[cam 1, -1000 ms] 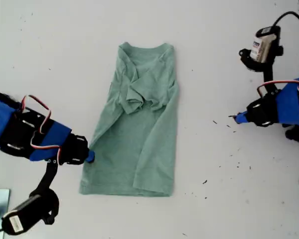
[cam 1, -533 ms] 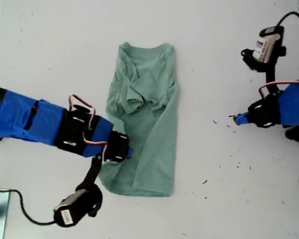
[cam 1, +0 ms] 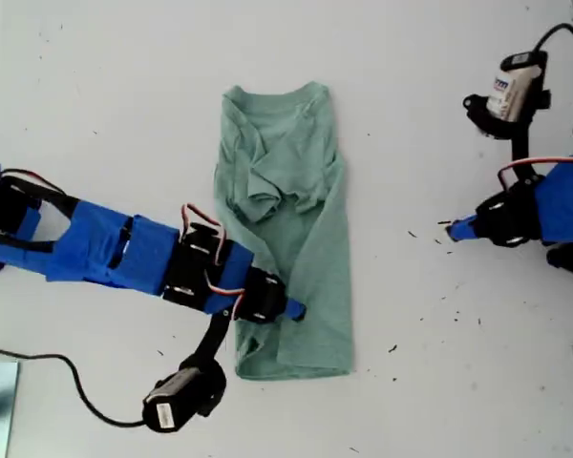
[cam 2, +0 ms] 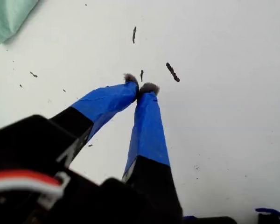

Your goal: Fold t shirt

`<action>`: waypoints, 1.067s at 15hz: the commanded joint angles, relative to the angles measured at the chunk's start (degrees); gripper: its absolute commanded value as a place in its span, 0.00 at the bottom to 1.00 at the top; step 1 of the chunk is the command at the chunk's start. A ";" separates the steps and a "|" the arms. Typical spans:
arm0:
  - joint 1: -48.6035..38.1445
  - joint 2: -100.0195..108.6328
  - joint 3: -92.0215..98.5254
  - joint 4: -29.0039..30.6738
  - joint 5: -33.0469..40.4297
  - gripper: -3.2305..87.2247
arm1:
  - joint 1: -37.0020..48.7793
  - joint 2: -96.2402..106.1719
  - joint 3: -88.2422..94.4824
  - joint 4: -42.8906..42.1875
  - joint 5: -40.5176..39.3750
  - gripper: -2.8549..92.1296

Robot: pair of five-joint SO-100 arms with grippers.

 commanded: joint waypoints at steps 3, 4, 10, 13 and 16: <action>0.09 2.20 -1.76 0.88 -0.26 0.28 | -0.35 1.05 -0.26 0.18 0.09 0.06; 0.79 5.71 -1.67 2.20 -0.26 0.27 | -0.35 1.14 -0.18 0.26 0.00 0.06; 3.08 42.28 10.55 26.28 -5.63 0.18 | -0.18 2.02 -0.35 0.79 0.00 0.06; 0.79 76.82 65.21 6.06 -12.22 0.03 | -0.09 2.37 -0.26 0.88 0.26 0.06; 0.26 113.29 105.91 -5.27 -19.86 0.03 | -0.18 2.11 -0.09 0.88 0.44 0.07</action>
